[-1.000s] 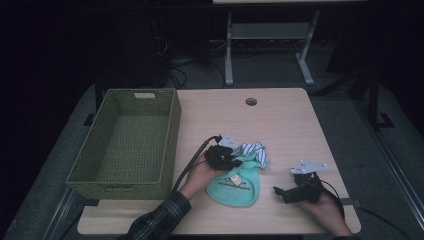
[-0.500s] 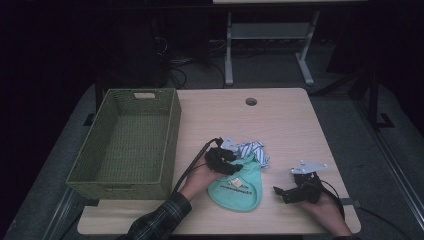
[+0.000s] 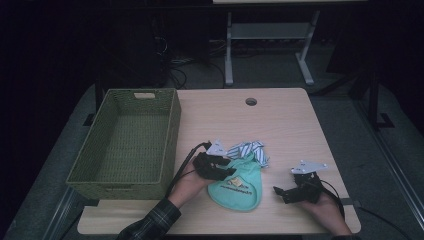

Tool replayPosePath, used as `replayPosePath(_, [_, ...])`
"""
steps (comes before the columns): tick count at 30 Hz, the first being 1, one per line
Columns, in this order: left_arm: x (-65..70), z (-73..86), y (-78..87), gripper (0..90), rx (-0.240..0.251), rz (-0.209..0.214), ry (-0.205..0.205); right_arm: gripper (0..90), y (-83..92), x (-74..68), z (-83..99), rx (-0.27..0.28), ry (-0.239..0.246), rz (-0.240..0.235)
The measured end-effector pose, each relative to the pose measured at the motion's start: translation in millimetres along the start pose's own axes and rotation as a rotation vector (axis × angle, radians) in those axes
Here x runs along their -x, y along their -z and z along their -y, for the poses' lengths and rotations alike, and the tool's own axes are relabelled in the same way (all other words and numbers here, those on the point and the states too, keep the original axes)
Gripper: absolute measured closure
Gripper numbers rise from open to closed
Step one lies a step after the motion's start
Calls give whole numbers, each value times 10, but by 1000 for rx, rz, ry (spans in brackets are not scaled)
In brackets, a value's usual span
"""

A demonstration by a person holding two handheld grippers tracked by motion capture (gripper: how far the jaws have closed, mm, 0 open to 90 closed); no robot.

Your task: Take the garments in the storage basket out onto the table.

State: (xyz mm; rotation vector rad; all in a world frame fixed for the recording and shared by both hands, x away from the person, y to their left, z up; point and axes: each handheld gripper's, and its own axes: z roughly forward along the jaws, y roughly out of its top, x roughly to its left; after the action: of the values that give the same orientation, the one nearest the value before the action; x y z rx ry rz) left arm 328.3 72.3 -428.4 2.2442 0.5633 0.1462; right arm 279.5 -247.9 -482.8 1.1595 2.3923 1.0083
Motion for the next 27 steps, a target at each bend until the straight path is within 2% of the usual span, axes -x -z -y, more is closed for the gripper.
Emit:
replayPosePath(1, [14, 24, 18, 661, -2, 9, 6, 23, 0, 0, 0, 0, 0, 0])
replayPosePath(2, [23, 48, 39, 661, -7, 10, 7, 23, 0, 0, 0, 0, 0, 0])
replayPosePath(4, [58, 112, 98, 768, -12, 27, 14, 23, -4, 0, -5, 2, -3, 2])
replayPosePath(6, [83, 143, 134, 828, -20, 37, 17, 23, -5, 1, -6, 2, -3, 1])
replayPosePath(10, [158, 200, 186, 881, -31, 34, 14, 23, -5, -2, -3, 4, -4, 3])
replayPosePath(12, [240, 268, 200, 889, -55, 38, 2, 23, -5, -2, -3, 4, -3, 3])
replayPosePath(14, [261, 291, 194, 890, -69, 39, -9, 23, -4, -2, -3, 4, -3, 3])
replayPosePath(17, [319, 364, 151, 890, -93, 40, -1, 23, -3, -3, -4, 2, -4, 4])
replayPosePath(18, [313, 382, 149, 890, -118, 42, -20, 23, -3, -3, -4, 2, -4, 4])
replayPosePath(21, [315, 465, 114, 888, -146, 44, -15, 23, -4, -4, -5, 3, -4, 6])
replayPosePath(25, [328, 488, 93, 882, -152, 28, -14, 23, -5, -1, -5, 3, 0, 3])
replayPosePath(27, [321, 500, 73, 867, -173, 16, -37, 23, -6, 4, -7, 0, 6, -1])
